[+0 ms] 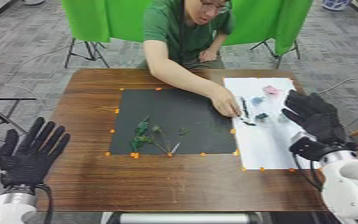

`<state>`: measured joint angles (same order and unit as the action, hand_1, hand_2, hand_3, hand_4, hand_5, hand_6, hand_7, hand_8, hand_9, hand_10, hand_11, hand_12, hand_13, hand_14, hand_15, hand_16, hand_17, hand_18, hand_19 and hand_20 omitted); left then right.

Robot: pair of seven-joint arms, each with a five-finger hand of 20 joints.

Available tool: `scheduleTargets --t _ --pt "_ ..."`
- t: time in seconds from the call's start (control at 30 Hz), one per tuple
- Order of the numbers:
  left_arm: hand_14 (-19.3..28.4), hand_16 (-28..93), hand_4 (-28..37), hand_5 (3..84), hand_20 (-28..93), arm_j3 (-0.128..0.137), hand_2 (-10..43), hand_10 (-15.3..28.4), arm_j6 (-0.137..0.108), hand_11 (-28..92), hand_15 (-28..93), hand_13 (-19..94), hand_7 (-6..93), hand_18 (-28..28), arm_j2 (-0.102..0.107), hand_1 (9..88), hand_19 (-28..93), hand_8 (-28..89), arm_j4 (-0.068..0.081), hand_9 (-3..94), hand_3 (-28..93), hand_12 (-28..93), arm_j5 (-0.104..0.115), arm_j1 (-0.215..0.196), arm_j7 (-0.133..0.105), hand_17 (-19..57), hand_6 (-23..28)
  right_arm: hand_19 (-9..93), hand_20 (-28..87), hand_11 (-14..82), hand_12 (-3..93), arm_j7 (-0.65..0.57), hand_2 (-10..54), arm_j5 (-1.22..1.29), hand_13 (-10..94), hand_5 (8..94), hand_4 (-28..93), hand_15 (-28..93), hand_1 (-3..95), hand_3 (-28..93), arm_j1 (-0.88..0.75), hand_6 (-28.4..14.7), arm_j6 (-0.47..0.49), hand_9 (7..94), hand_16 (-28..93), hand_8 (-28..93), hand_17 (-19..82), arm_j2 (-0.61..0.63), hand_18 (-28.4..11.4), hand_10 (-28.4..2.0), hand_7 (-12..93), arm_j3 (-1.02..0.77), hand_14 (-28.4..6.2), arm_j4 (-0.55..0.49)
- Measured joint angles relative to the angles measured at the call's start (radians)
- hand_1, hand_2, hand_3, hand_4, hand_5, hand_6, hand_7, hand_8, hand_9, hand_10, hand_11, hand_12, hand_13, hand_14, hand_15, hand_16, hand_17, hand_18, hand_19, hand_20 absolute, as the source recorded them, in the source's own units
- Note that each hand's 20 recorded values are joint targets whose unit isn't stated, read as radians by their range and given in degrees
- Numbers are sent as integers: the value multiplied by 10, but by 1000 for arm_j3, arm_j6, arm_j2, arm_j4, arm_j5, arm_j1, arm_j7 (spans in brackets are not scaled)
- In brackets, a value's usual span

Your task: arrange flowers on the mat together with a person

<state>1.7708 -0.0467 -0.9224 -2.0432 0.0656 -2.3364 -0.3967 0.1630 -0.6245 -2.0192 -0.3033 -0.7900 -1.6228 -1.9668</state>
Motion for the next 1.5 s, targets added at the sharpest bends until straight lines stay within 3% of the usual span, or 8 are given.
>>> scheduleTargets --t 0.7,0.97,1.2,1.5 --pt "167 -65 -283 435 144 1 107 138 0 147 332 308 76 147 1 252 329 -81 1 399 690 88 0 1 2 -33 71 19 209 51 82 -1 114 -2 305 512 -220 125 198 729 -100 -31 16 449 4 -110 187 -6 -117 -118 134 -70 -83 -40" --pt "167 -65 -283 435 144 0 107 138 0 146 331 307 76 147 0 252 328 -81 0 399 691 87 0 1 1 -33 72 20 207 51 84 -9 98 -8 303 513 -220 126 207 732 28 -31 -36 448 2 -111 186 14 -117 -118 135 137 -85 35" --pt "168 -64 -283 435 145 -1 107 138 0 147 330 306 76 147 0 252 328 -81 0 399 691 88 1 1 0 -32 72 18 206 50 84 -19 65 -36 303 513 -218 126 226 735 35 -29 107 444 1 -111 187 -30 -114 -115 139 -27 -84 10" --pt "165 -65 -283 435 145 -2 106 138 0 147 329 307 75 147 0 252 328 -80 0 400 691 88 1 0 1 -33 72 26 227 52 89 -1 -6 -115 309 509 -214 131 269 740 -25 -22 89 441 12 -119 204 -14 -106 -106 156 -28 -95 -2"
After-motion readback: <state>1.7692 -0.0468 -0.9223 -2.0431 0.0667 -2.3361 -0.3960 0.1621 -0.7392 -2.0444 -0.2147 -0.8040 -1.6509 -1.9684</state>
